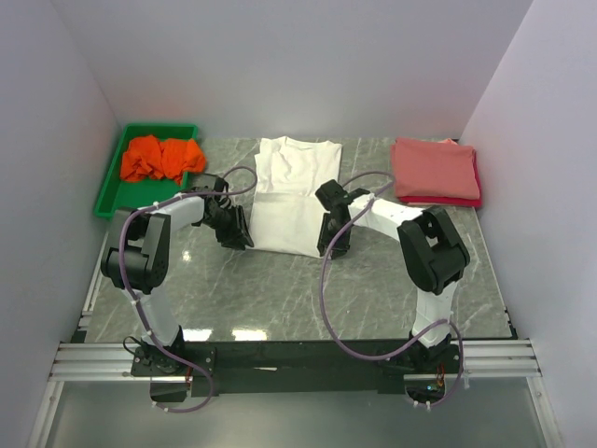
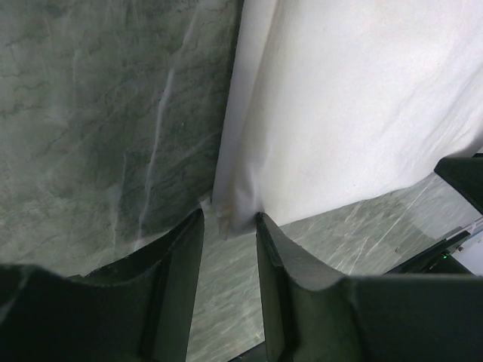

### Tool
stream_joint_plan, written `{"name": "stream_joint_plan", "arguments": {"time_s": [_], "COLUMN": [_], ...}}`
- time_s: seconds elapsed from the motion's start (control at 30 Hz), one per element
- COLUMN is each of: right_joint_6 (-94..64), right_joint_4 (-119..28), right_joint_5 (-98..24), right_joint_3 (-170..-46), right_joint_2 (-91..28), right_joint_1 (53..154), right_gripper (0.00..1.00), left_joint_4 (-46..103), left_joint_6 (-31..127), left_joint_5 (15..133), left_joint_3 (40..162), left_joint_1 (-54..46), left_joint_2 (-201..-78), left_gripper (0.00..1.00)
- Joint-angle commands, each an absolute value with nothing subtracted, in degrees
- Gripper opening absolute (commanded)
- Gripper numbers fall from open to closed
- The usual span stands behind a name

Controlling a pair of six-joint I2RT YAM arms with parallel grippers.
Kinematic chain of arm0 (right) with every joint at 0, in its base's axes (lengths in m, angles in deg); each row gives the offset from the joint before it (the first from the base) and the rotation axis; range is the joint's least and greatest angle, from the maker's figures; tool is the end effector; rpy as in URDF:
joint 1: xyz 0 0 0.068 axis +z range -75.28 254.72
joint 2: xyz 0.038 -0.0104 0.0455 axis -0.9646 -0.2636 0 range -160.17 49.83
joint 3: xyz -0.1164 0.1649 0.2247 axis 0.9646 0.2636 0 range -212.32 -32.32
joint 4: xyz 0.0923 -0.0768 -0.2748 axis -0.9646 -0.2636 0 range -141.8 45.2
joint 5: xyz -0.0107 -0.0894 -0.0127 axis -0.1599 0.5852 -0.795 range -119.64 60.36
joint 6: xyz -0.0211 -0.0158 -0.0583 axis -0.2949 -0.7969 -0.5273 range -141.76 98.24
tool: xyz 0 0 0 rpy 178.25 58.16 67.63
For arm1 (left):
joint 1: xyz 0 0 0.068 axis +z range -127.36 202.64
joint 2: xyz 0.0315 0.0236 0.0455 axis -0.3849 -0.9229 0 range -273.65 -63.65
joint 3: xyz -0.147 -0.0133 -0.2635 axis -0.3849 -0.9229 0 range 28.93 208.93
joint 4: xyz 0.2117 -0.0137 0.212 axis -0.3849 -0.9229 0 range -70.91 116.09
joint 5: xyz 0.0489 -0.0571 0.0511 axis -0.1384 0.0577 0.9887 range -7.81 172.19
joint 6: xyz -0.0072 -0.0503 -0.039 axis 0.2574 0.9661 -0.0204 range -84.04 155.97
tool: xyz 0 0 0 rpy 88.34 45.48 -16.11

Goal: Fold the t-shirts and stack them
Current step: Fold the tshirt

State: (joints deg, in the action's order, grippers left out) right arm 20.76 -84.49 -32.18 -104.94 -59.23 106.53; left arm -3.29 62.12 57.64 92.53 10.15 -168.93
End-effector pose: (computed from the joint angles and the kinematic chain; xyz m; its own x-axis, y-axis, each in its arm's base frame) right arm 0.3482 0.2186 0.1501 -0.9701 0.1928 -0.1476 0.1628 0.9675 0.1937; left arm 0.3757 -0.1044 0.1393 -0.9737 -0.1951 -0.1180 -0.1124 0.8610 -0.4960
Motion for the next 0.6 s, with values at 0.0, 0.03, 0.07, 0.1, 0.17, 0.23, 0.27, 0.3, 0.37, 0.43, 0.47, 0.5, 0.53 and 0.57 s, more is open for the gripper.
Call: {"name": "stream_joint_plan", "arguments": {"time_s": [0.0, 0.03, 0.07, 0.1, 0.17, 0.23, 0.27, 0.3, 0.37, 0.43, 0.47, 0.5, 0.53, 0.57], "right_joint_6": [20.60, 20.51, 20.51, 20.51, 20.51, 20.51, 20.60, 20.60, 20.69, 20.69, 20.78, 20.78, 20.86, 20.86], "right_joint_4": [-82.95, -82.86, -82.60, -82.42, -82.16, -81.90, -81.81, -81.72, -81.72, -81.63, -81.54, -81.46, -81.28, -81.28], "right_joint_5": [-30.95, -31.04, -31.04, -31.13, -31.39, -31.74, -31.83, -31.92, -32.10, -32.10, -32.01, -32.01, -32.01, -32.01], "right_joint_3": [-103.69, -103.34, -103.08, -102.47, -102.02, -101.50, -101.32, -101.15, -101.14, -100.88, -100.71, -100.44, -100.18, -100.09], "right_joint_2": [-60.38, -60.47, -60.56, -60.56, -60.48, -60.39, -60.30, -60.30, -60.30, -60.12, -59.86, -59.77, -59.68, -59.42], "right_joint_1": [105.92, 105.74, 105.83, 105.74, 105.74, 105.74, 105.65, 105.65, 105.65, 105.57, 105.65, 105.57, 105.65, 105.65], "right_gripper": [0.42, 0.39, 0.37, 0.32, 0.29, 0.26, 0.25, 0.24, 0.23, 0.22, 0.22, 0.21, 0.21, 0.20], "left_joint_4": [-3.79, -3.79, -3.96, -3.97, -3.88, -3.70, -3.70, -3.88, -3.96, -4.05, -3.97, -3.88, -3.88, -3.79], "left_joint_6": [60.84, 60.92, 60.75, 60.75, 60.66, 60.84, 60.84, 60.84, 60.75, 60.75, 60.75, 60.75, 60.75, 60.75], "left_joint_5": [58.72, 58.72, 58.72, 58.99, 59.25, 59.34, 59.34, 59.43, 59.60, 59.60, 59.69, 59.78, 59.87, 60.22], "left_joint_3": [91.86, 91.86, 91.86, 91.78, 91.43, 91.08, 91.07, 91.07, 91.34, 91.34, 91.34, 91.34, 91.42, 91.34], "left_joint_1": [9.37, 9.28, 9.19, 9.11, 8.93, 8.84, 8.75, 8.75, 8.67, 8.58, 8.40, 8.31, 8.23, 8.05], "left_joint_2": [-169.74, -169.82, -169.74, -169.65, -169.39, -169.30, -169.38, -169.65, -169.91, -170.00, -170.00, -170.17, -170.26, -170.35], "left_gripper": [0.41, 0.41, 0.40, 0.41, 0.40, 0.40, 0.39, 0.39, 0.37, 0.35, 0.34, 0.34, 0.33, 0.33]}}
